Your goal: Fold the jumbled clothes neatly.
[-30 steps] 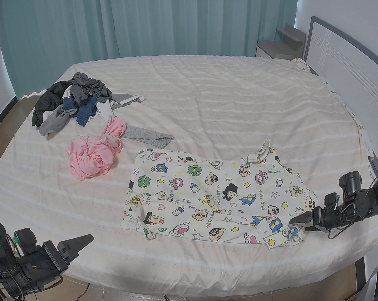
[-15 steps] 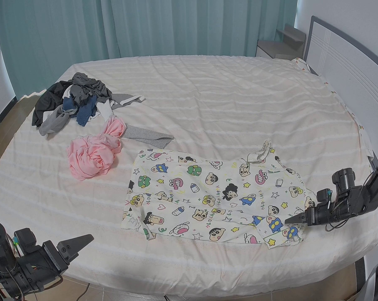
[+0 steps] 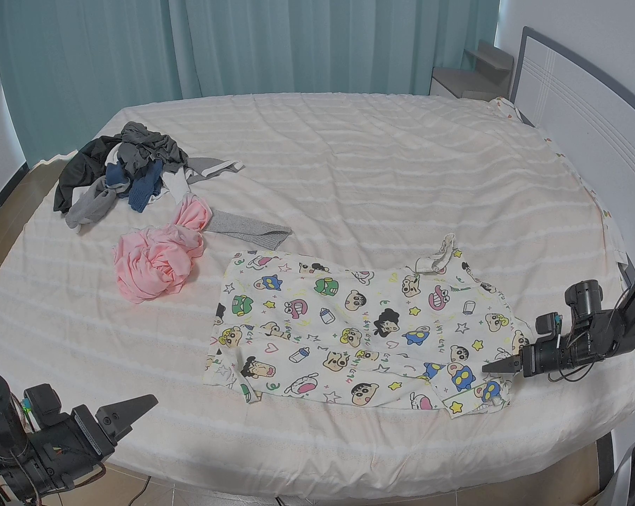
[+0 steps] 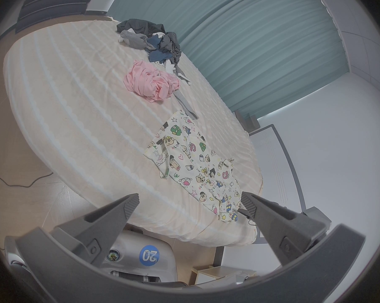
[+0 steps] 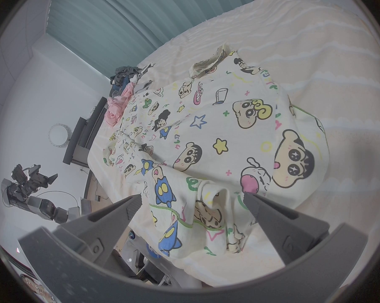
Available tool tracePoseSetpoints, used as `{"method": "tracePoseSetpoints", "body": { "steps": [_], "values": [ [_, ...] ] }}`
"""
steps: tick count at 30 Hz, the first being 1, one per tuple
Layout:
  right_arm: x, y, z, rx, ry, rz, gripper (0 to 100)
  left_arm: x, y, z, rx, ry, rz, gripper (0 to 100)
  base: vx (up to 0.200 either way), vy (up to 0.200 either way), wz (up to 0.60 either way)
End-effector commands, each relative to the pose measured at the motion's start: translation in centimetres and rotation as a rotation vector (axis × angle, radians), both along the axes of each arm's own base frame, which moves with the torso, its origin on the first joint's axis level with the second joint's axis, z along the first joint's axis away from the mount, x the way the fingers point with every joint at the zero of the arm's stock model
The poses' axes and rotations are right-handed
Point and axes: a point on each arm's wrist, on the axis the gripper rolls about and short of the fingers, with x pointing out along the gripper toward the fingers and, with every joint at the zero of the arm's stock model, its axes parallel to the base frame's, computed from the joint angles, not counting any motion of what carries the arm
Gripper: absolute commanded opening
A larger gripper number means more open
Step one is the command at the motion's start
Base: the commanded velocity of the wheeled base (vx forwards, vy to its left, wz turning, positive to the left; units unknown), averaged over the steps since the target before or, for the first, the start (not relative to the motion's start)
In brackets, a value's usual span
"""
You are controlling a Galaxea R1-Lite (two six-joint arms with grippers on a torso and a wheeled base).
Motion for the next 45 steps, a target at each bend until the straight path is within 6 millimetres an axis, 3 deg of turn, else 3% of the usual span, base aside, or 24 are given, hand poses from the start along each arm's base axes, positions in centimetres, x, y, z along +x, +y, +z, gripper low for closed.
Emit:
{"method": "tracePoseSetpoints", "body": {
  "steps": [1, 12, 26, 27, 40, 45],
  "values": [
    [0.3, -0.1, -0.7, 0.006, 0.015, 0.004, 100, 0.0, 0.0, -0.1, 0.001, 0.003, 0.000, 100, 0.000, 0.000, 0.00],
    [1.8, -0.6, -2.9, 0.035, -0.027, 0.030, 100, 0.0, 0.0, -0.1, 0.001, 0.003, 0.000, 100, 0.000, 0.000, 0.00],
    [1.4, -0.7, -2.9, 0.086, -0.031, 0.069, 100, 0.0, 0.0, -0.1, 0.001, 0.003, 0.000, 100, 0.000, 0.000, 0.00],
    [1.4, -0.7, -2.9, 0.084, -0.032, 0.069, 0, 0.0, 0.0, -0.1, 0.001, 0.003, 0.000, 100, 0.000, 0.000, 0.00],
    [0.9, -1.0, -2.8, 0.109, -0.033, 0.071, 0, 0.0, 0.0, -0.1, 0.000, 0.002, 0.000, 100, 0.000, 0.000, 0.00],
    [0.8, -1.8, -1.7, 0.116, -0.067, 0.056, 0, 0.0, 0.0, -0.1, 0.000, 0.002, 0.000, 100, 0.000, 0.000, 0.00]
  ]
}}
